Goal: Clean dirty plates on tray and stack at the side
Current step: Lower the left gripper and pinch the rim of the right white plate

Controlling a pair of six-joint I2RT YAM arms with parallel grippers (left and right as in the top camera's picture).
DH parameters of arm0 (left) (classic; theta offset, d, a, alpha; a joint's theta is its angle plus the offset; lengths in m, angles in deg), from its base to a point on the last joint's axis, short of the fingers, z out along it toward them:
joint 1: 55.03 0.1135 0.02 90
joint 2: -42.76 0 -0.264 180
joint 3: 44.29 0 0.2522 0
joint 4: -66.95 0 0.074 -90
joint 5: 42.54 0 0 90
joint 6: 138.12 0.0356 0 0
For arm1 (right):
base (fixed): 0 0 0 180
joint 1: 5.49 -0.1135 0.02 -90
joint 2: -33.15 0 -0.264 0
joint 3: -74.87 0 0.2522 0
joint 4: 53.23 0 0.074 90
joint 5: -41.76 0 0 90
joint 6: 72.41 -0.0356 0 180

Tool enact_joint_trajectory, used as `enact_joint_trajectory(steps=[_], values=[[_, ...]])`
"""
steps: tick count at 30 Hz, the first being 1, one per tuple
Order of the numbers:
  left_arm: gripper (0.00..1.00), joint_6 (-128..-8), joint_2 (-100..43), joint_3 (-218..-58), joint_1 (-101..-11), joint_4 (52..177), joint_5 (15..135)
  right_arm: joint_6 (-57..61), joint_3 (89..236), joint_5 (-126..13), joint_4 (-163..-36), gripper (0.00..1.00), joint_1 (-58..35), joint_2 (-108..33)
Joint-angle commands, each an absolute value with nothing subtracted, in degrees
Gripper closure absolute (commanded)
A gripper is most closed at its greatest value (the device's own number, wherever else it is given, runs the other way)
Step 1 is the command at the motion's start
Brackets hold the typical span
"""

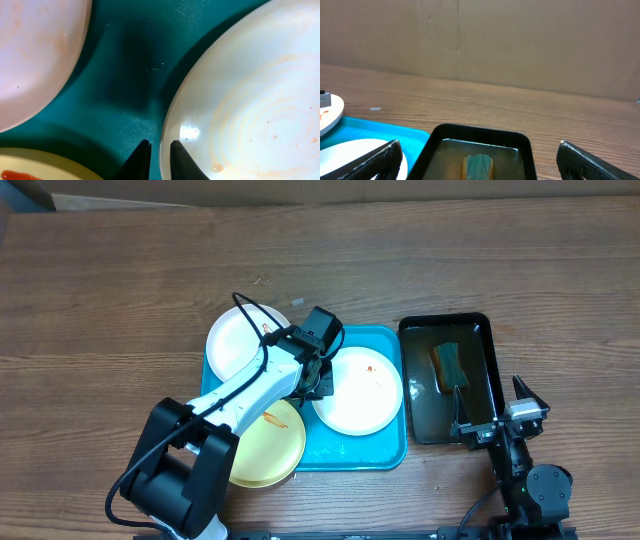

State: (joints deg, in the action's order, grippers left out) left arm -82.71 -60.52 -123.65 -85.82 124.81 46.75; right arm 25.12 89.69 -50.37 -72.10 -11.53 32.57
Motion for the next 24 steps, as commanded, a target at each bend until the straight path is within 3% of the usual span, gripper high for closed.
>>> enact_joint_trajectory(steps=[1, 24], values=[[0.82, -82.84, -61.0, -123.06, -86.23, 124.61, 45.96, 25.12, 89.08, -50.28, -71.68, 0.0, -11.47, 32.92], [0.84, -82.84, -61.03, -122.1, -86.23, 123.52, 45.98, 25.12, 89.08, -50.28, -71.68, 0.0, -11.47, 32.92]])
